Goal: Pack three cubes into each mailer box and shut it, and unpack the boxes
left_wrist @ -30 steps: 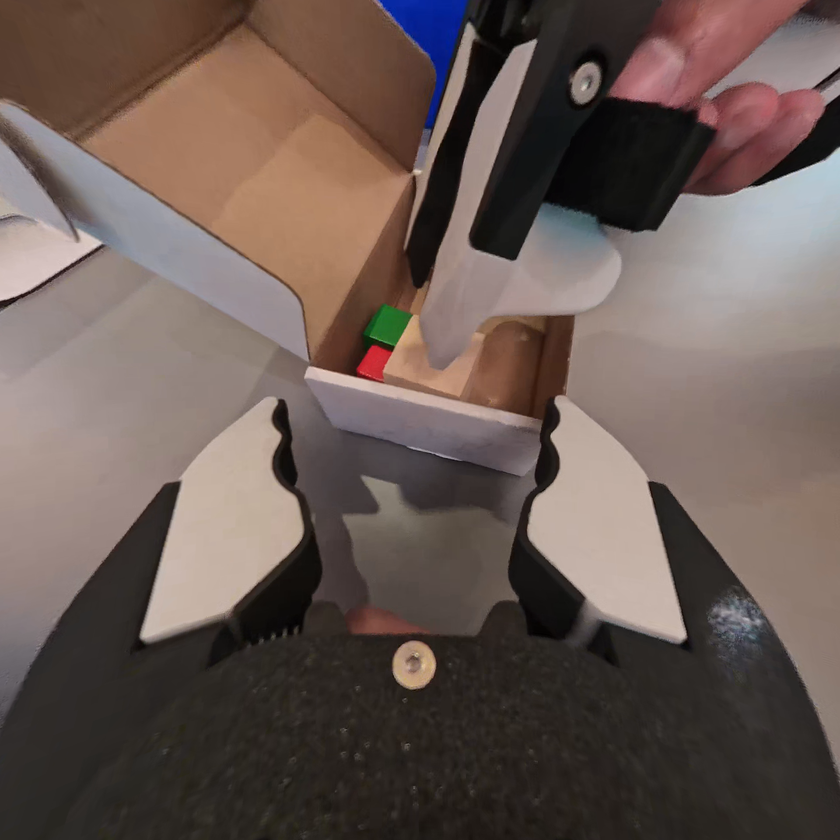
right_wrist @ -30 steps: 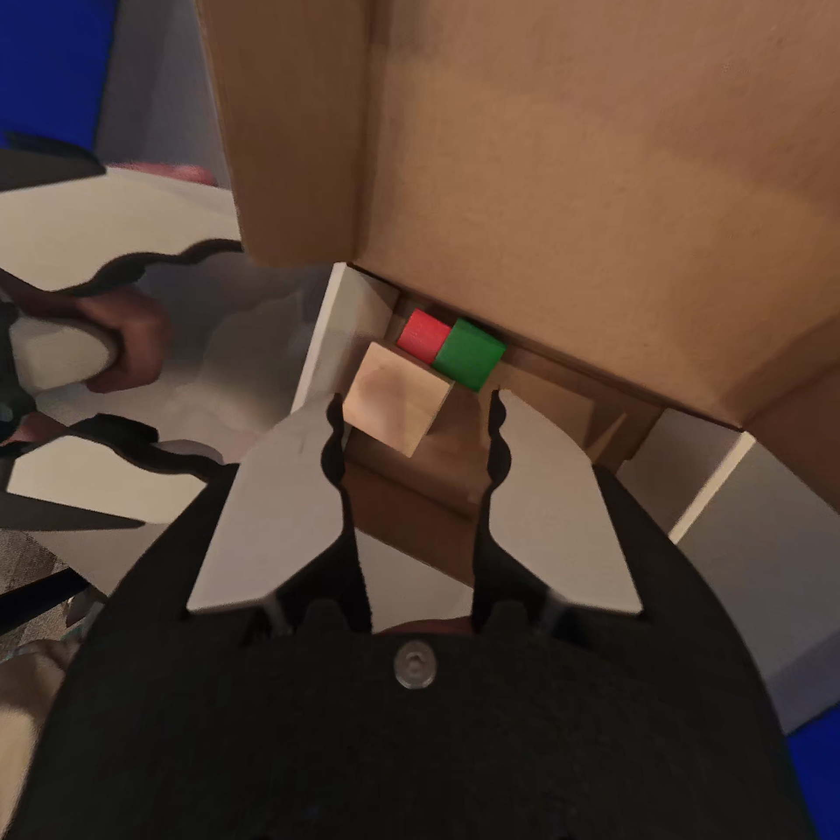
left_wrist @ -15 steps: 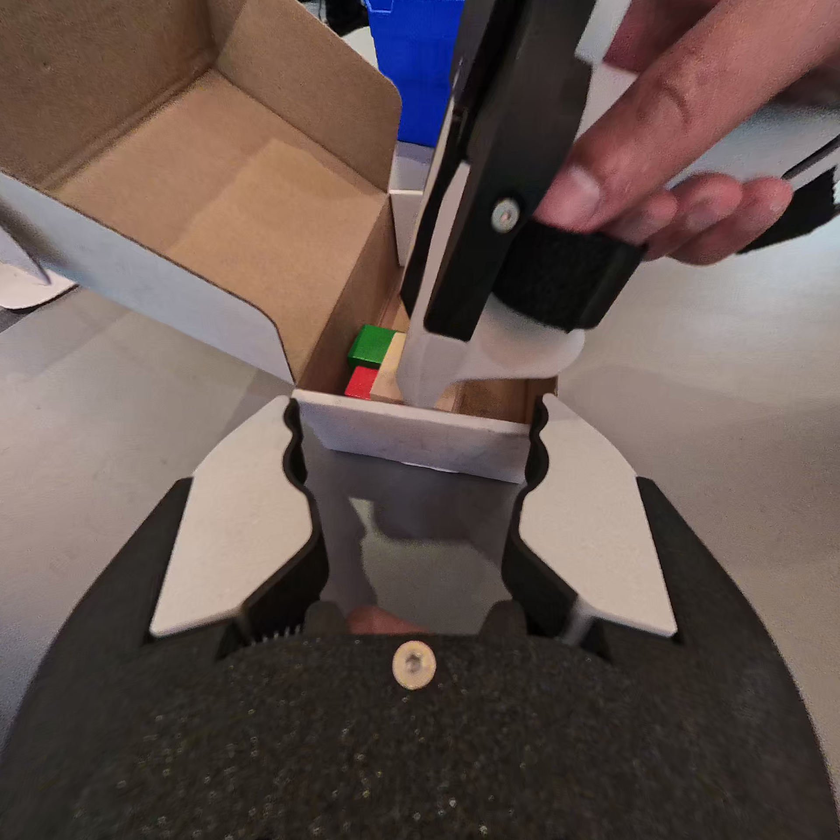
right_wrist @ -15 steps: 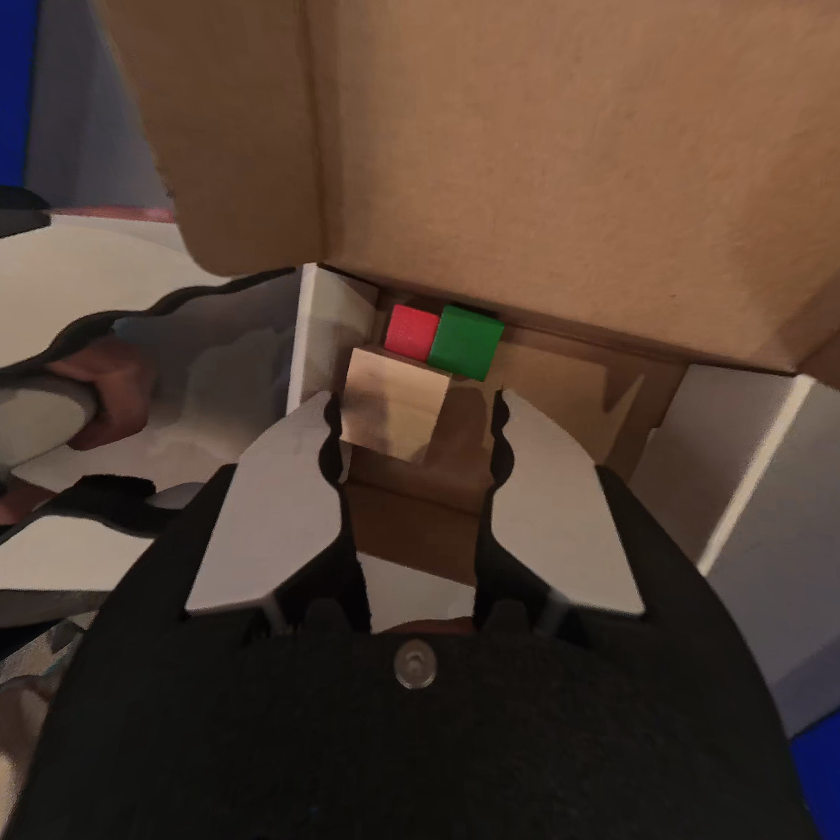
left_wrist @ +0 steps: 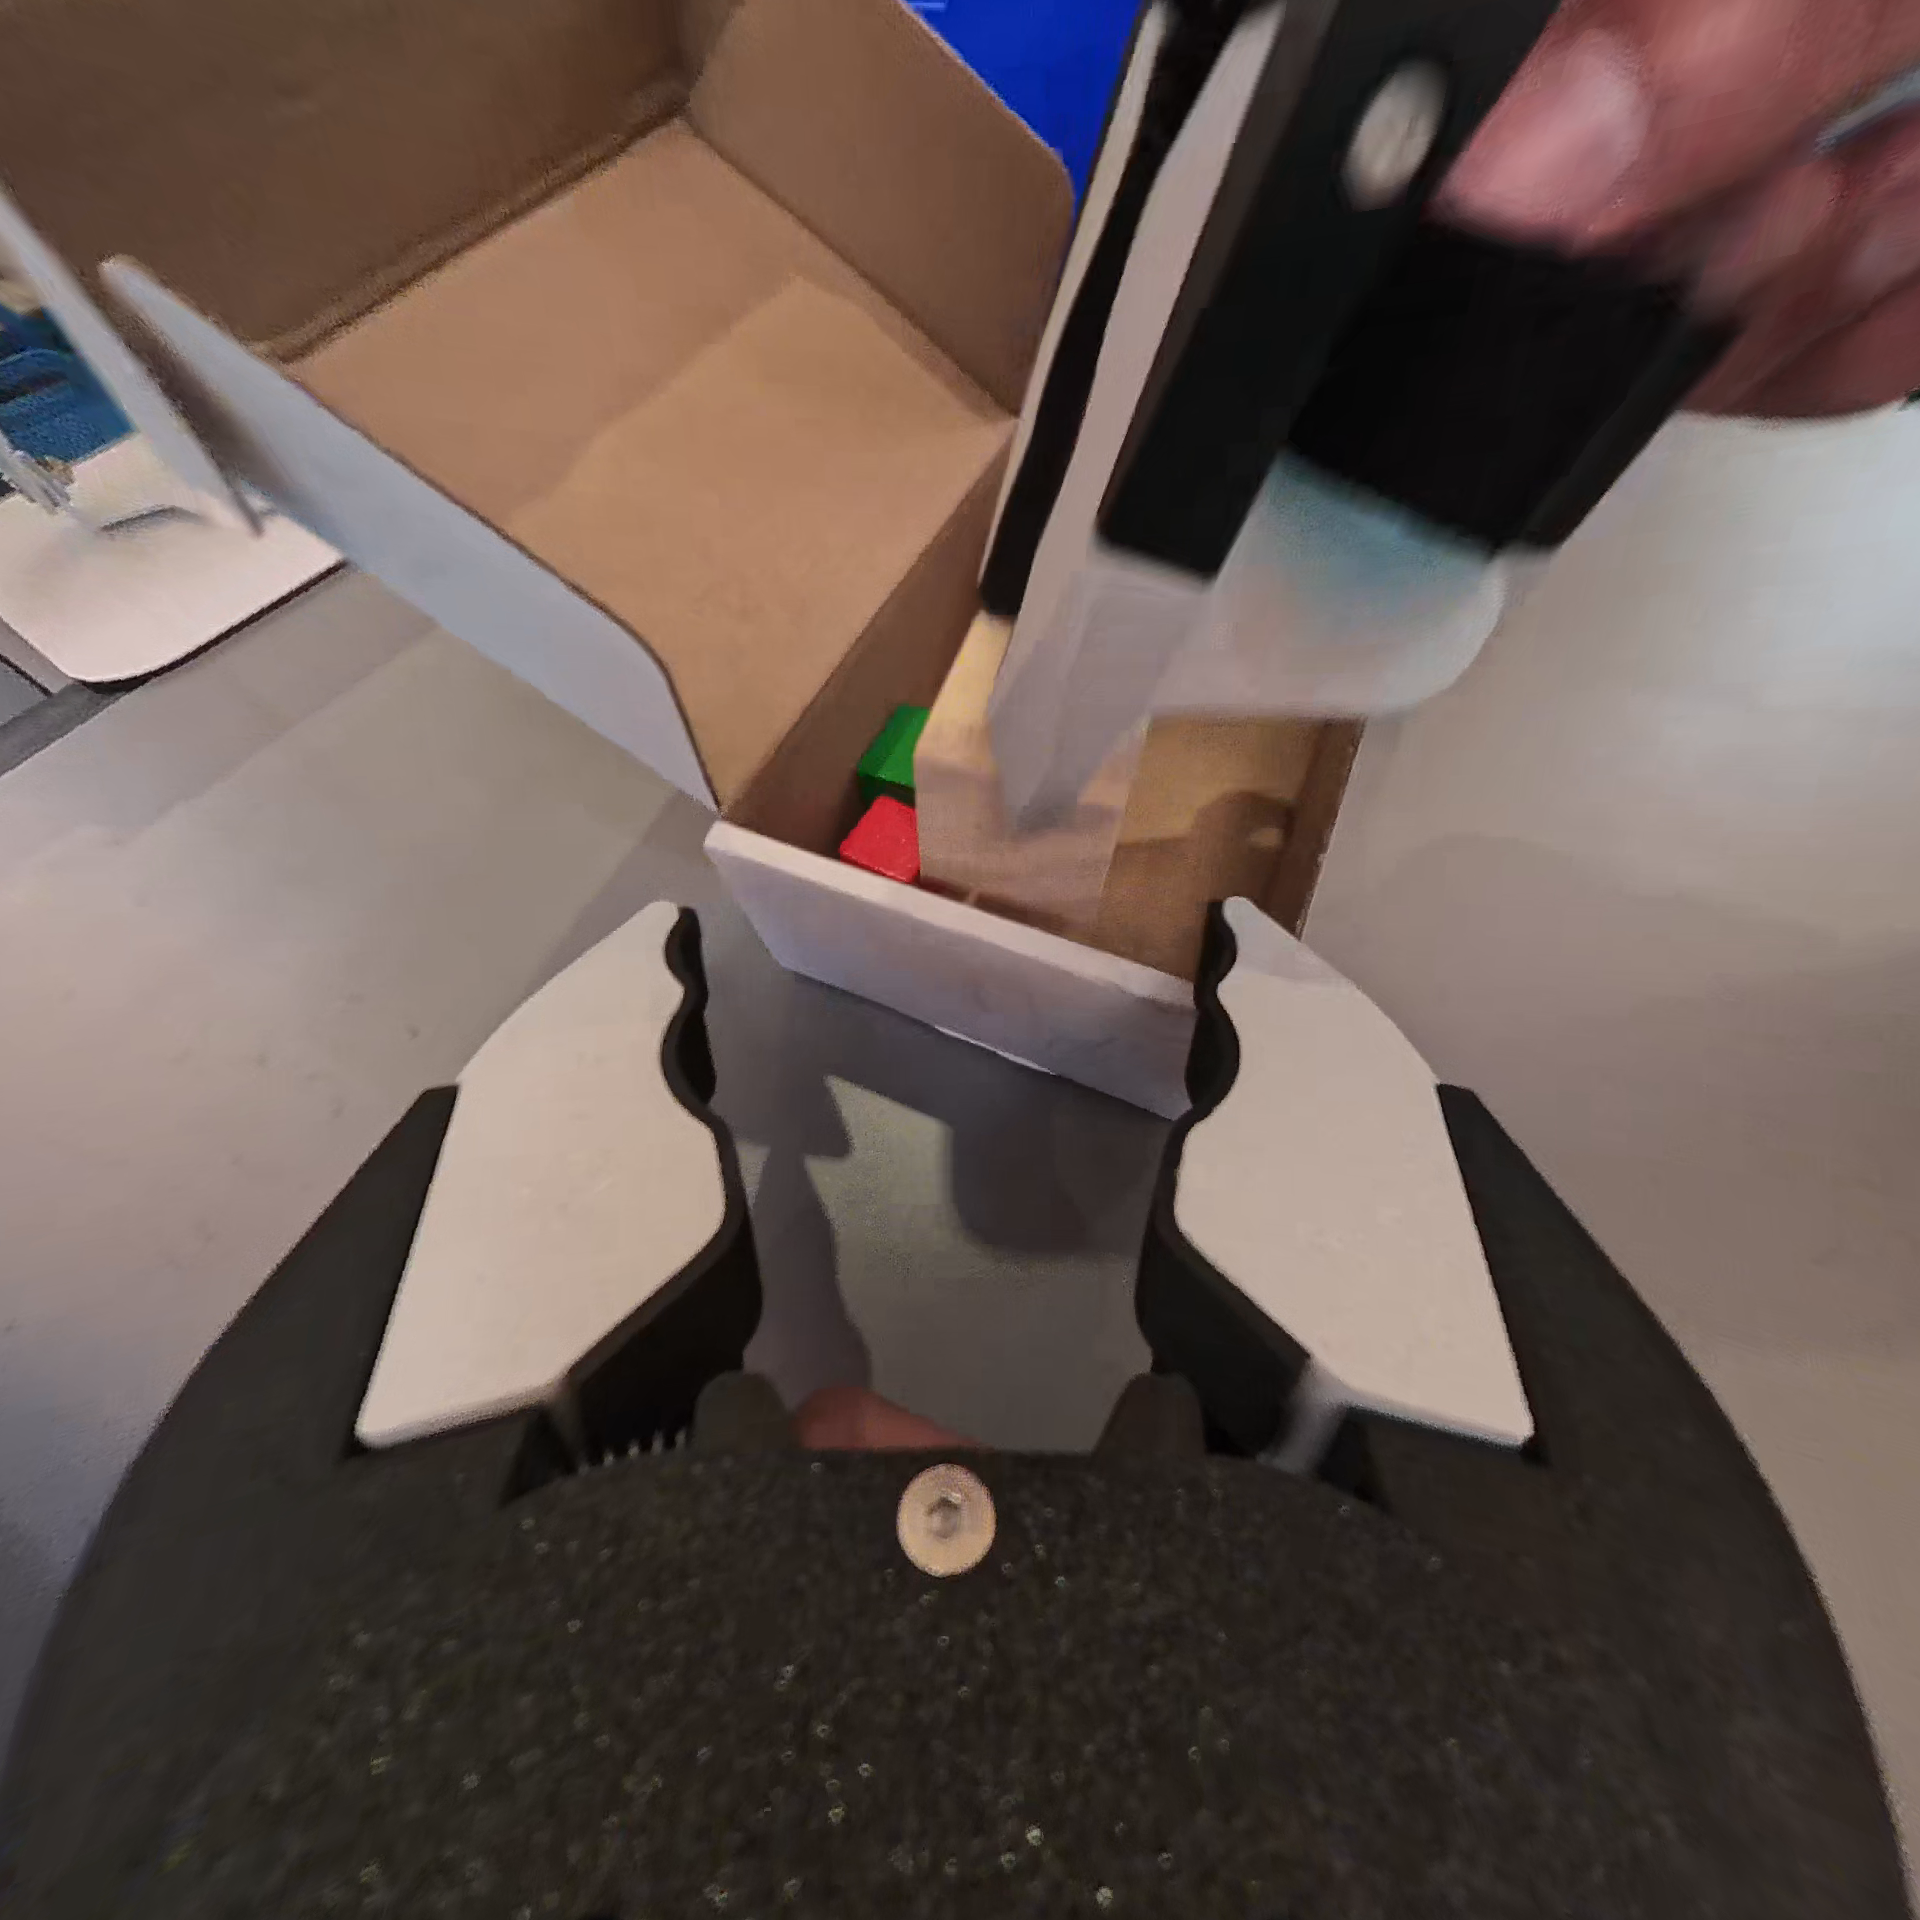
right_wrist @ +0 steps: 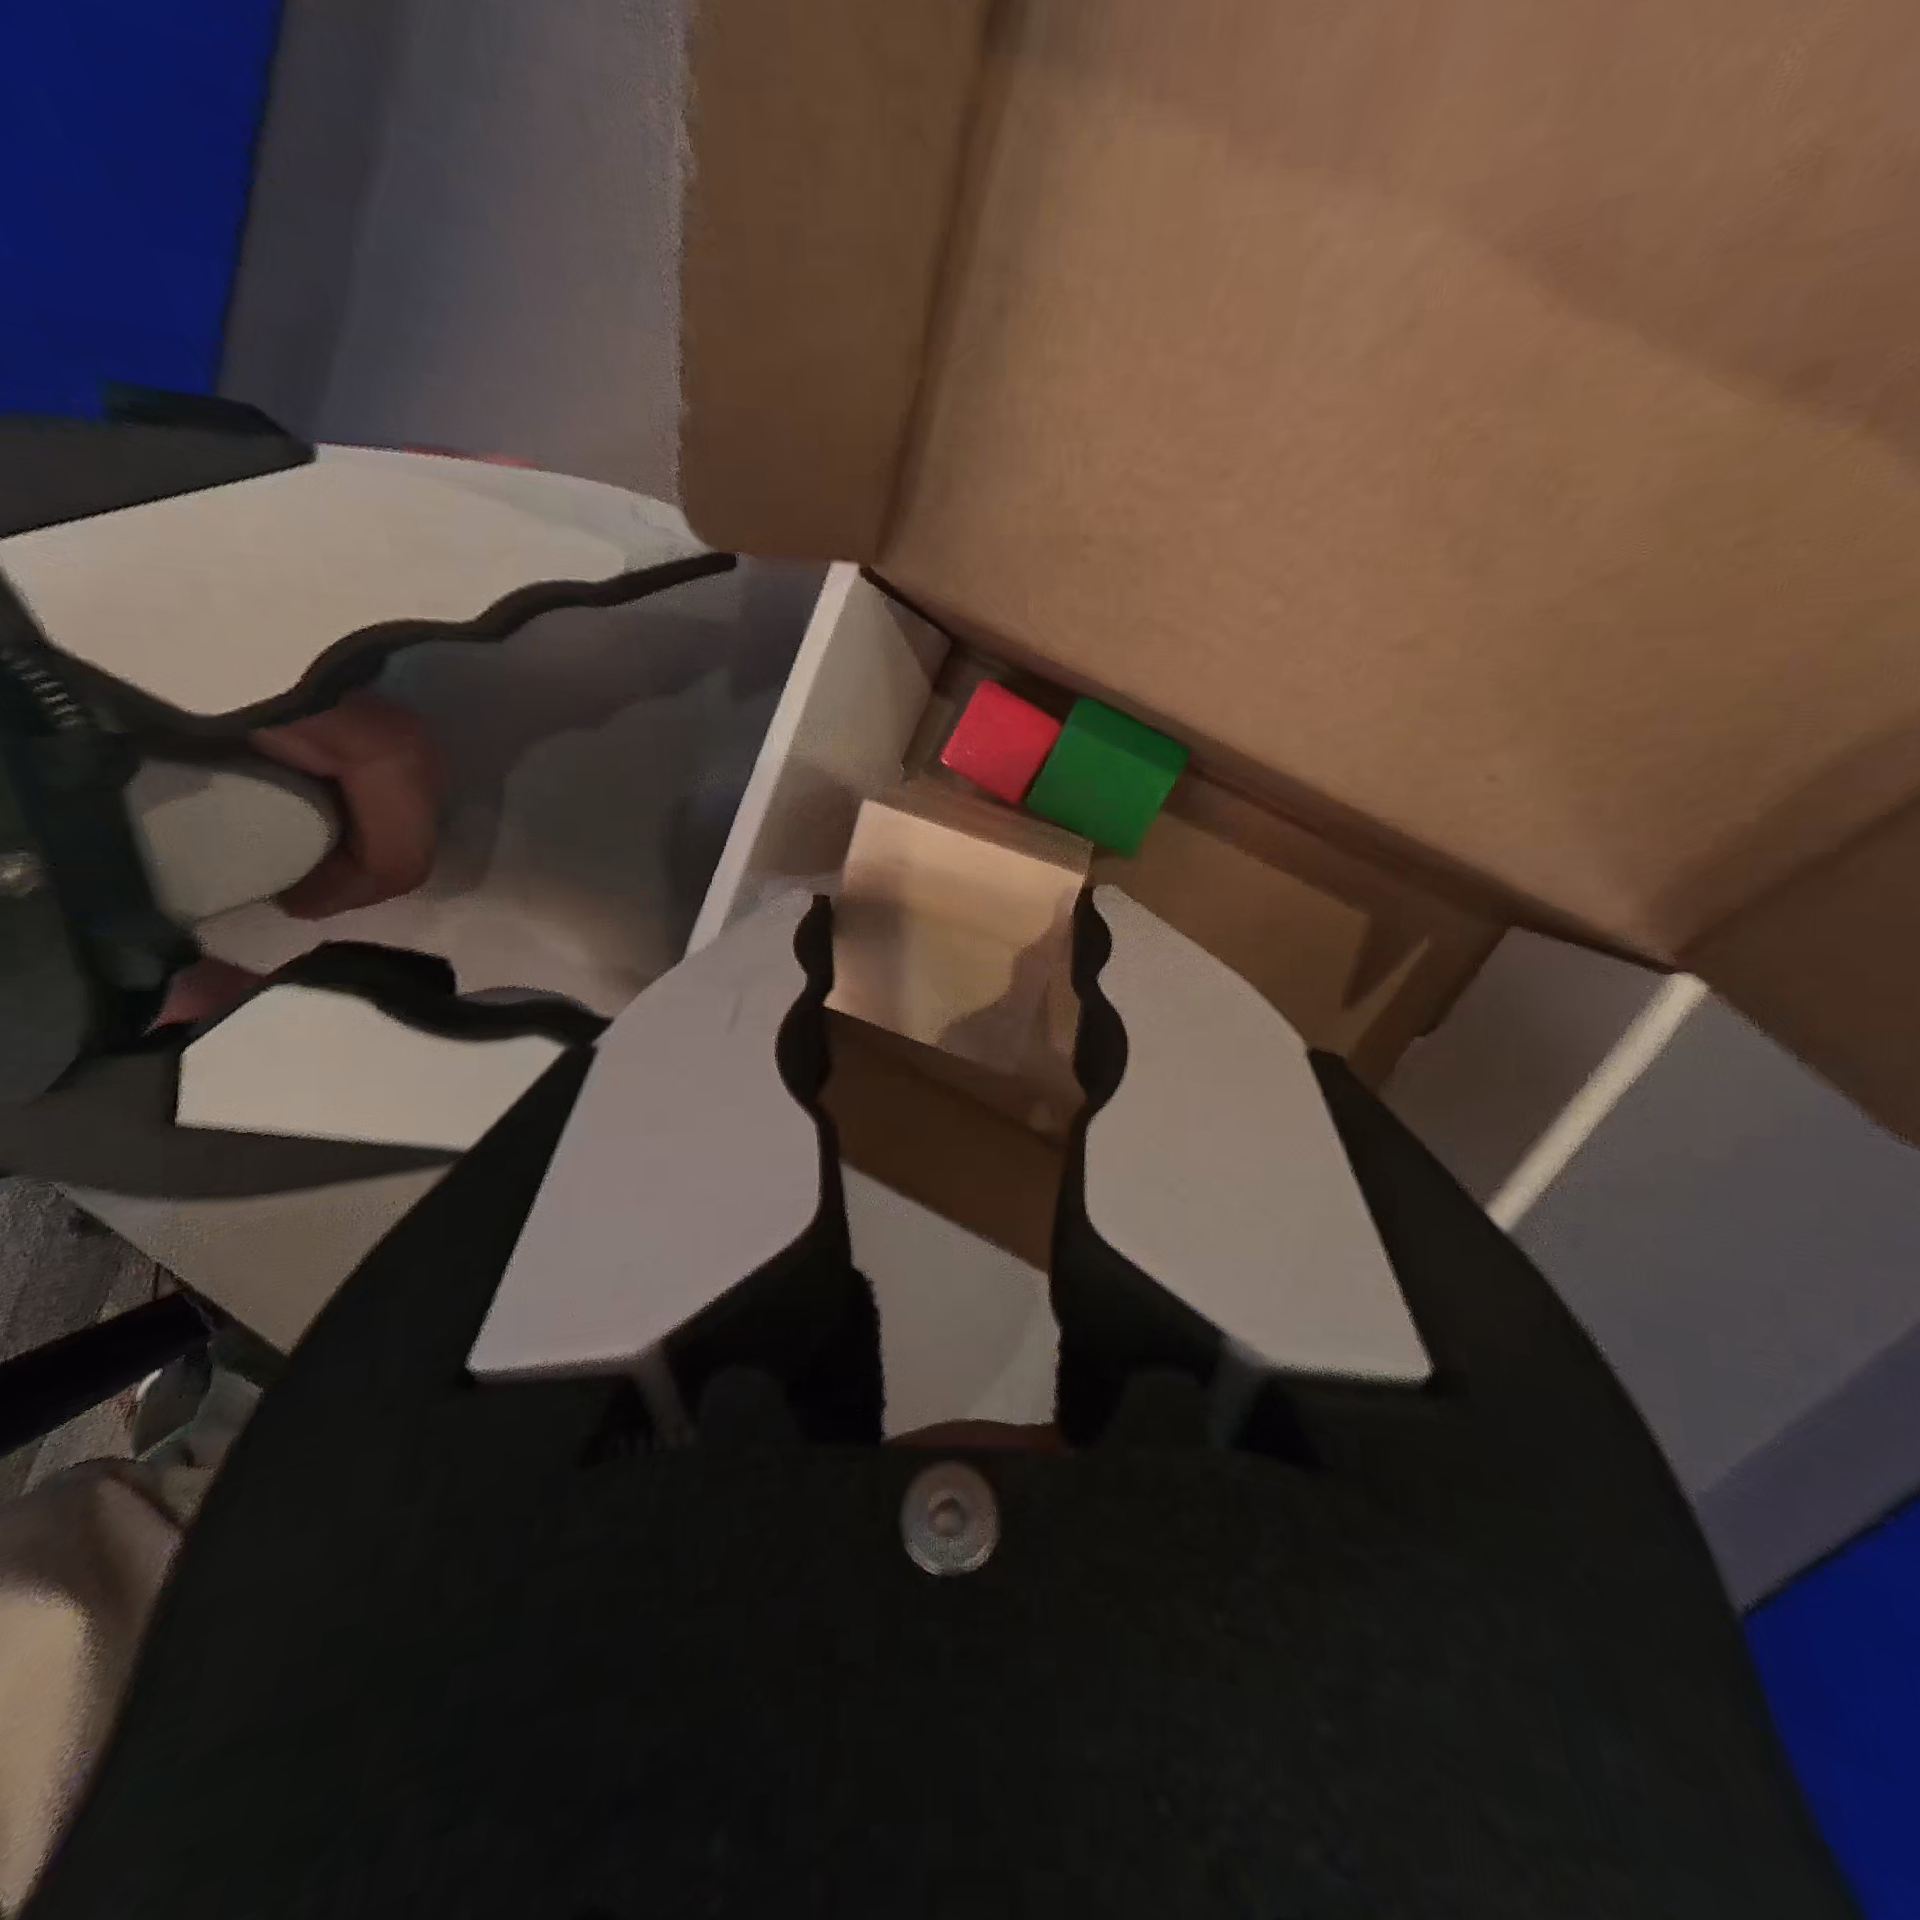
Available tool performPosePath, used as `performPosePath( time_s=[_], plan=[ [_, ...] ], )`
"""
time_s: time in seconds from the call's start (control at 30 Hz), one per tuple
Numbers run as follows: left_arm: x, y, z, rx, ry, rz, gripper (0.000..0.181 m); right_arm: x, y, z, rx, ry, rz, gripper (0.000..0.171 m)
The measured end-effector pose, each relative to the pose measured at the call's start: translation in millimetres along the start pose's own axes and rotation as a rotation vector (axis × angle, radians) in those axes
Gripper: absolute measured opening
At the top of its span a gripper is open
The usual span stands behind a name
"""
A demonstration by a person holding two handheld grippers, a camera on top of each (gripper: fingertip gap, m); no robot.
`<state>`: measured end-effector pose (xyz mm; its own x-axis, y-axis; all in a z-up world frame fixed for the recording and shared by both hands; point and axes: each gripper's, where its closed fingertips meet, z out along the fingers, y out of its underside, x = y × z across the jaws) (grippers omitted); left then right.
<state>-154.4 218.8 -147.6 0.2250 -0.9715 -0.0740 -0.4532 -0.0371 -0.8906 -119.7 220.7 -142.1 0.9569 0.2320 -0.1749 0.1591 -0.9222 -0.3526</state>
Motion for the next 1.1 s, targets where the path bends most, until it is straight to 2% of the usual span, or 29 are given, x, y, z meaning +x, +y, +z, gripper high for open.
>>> performPosePath(
  time_s=[0.13, 0.23, 0.37, 0.47, 0.6, 0.73, 0.9, 1.0, 1.1],
  plan=[
    [-4, 2, -2, -0.006, -0.005, -0.007, 0.088, 13, -11, -47, 0.119, 0.014, -0.006, 0.044],
    [-2, 2, -2, -0.005, -0.014, 0.010, 0.085, 38, -15, -100, 0.236, 0.044, 0.011, 0.044],
    [3, 2, -2, -0.005, -0.010, 0.014, 0.080, 119, -13, -186, 0.414, 0.180, 0.138, 0.044],
    [12, 2, 0, -0.015, 0.026, 0.001, 0.081, 208, 2, -213, 0.427, 0.329, 0.274, 0.044],
    [15, 0, 0, -0.008, 0.020, 0.015, 0.080, 303, 29, -168, 0.294, 0.333, 0.432, 0.044],
    [14, 1, 0, -0.013, 0.029, 0.000, 0.081, 342, 46, -118, 0.195, 0.314, 0.469, 0.044],
    [15, 1, 0, -0.006, 0.019, 0.018, 0.079, 342, 62, -89, 0.104, 0.237, 0.490, 0.044],
    [15, 1, -1, -0.007, 0.020, 0.013, 0.078, 322, 90, -86, 0.011, 0.156, 0.457, 0.044],
    [15, 2, -1, -0.011, 0.016, 0.014, 0.076, 308, 118, -86, -0.049, 0.152, 0.396, 0.044]
  ],
)
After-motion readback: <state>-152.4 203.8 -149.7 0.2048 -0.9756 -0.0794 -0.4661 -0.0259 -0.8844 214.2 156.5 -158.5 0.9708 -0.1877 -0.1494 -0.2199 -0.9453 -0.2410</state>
